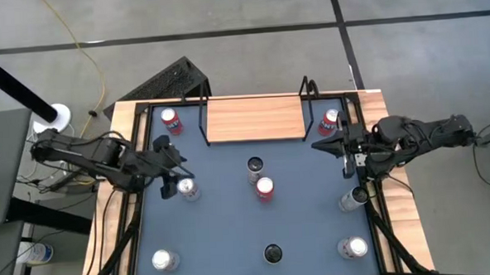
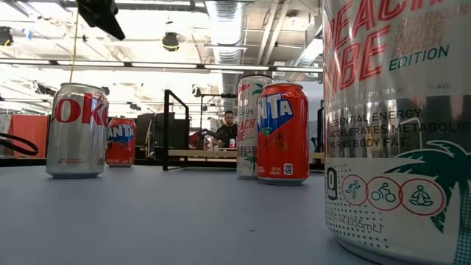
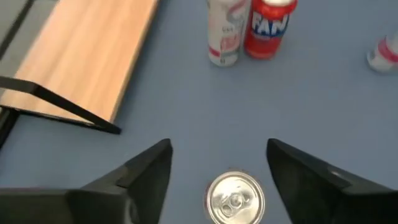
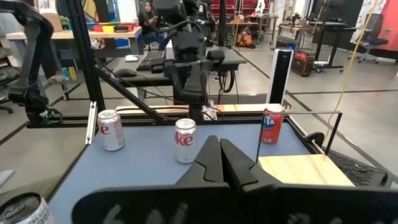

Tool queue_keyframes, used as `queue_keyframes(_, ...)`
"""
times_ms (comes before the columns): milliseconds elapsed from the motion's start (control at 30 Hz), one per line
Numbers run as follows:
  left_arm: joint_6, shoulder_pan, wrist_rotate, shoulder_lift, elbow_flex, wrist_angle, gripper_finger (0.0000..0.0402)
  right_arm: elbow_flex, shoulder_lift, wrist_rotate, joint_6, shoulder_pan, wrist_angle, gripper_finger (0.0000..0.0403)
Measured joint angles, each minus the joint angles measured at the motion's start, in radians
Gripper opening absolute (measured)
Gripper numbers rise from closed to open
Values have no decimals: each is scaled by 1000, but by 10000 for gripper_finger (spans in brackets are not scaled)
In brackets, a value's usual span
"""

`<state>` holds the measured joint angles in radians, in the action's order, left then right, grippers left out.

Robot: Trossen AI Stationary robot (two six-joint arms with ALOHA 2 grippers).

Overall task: Place canned beverage on shelf
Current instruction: Put the top left silver soda can on the shelf

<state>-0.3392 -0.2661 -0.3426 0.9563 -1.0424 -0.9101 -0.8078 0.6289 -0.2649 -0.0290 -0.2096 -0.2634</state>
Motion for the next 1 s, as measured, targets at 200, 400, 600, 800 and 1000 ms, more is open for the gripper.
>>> queue_keyframes(200, 66, 0, 54, 77, 0, 0, 299, -1, 0, 0, 2, 1, -10, 0)
queue_keyframes(400, 64, 0, 120, 154, 0, -28, 301, -1, 0, 0, 2, 1, -68, 0)
queue_keyframes(600, 68, 0, 96, 205, 0, -62, 301, -1, 0, 0, 2, 1, -144, 0)
queue_keyframes(800, 49, 0, 101, 205, 25, -69, 301, -1, 1, 0, 2, 1, -198, 0)
queue_keyframes(1000, 29, 0, 101, 186, 125, -11, 301, -1, 6, 1, 2, 1, -220, 0)
